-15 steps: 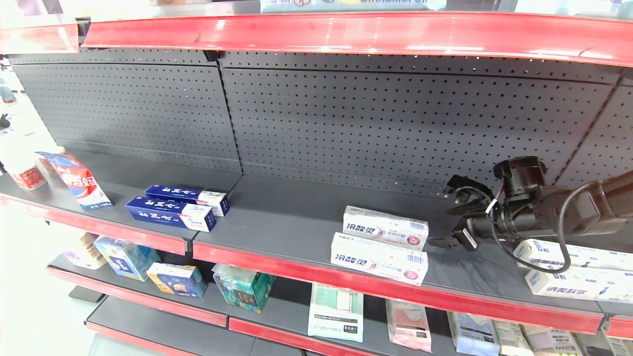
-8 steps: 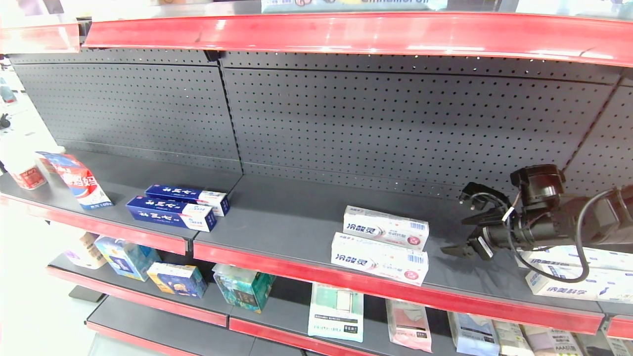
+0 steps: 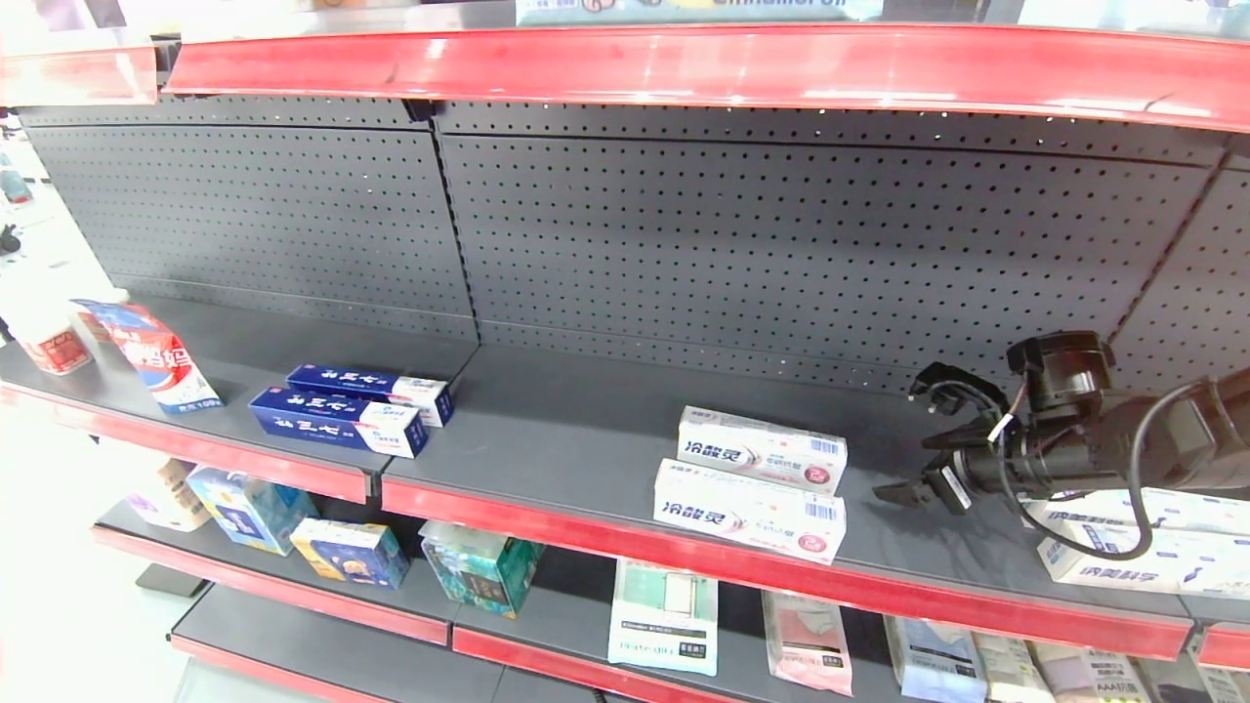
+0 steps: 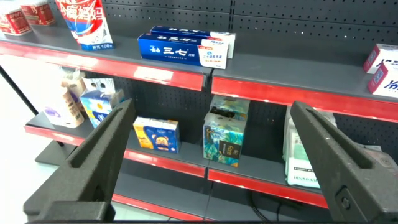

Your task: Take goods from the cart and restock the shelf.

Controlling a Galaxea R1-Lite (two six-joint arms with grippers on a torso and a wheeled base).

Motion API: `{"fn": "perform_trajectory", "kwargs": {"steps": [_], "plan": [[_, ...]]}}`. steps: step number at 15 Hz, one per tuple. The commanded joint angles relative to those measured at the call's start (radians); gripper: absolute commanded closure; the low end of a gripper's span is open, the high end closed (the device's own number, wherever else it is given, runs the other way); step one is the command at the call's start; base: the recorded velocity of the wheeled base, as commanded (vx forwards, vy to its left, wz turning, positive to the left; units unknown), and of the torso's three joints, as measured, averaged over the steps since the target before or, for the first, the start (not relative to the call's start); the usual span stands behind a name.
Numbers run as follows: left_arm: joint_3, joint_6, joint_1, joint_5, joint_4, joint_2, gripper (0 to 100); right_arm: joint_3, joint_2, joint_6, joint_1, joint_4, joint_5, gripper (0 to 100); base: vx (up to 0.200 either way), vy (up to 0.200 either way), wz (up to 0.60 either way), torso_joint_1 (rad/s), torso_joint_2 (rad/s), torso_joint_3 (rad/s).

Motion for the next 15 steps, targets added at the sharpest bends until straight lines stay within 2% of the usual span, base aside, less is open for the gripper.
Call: {"fn": "perform_trajectory", "kwargs": {"steps": [1,9,15], "plan": [[0.000,0.000,0.000,0.000,0.000,0.001,0,-0.011,0.026,0.016,0.006,-0.014,-0.012,0,0.000,0.000,0.00,0.000,0.00,0.000],[0.000,0.000,0.000,0.000,0.000,0.001,0,-0.097,0.066,0.141,0.050,-0.025,-0.067,0,0.000,0.000,0.00,0.000,0.00,0.000],[0.000,0.000,0.000,0.000,0.000,0.001,0,-0.094,0.066,0.146,0.087,-0.025,-0.081,0,0.000,0.000,0.00,0.000,0.00,0.000]]}}
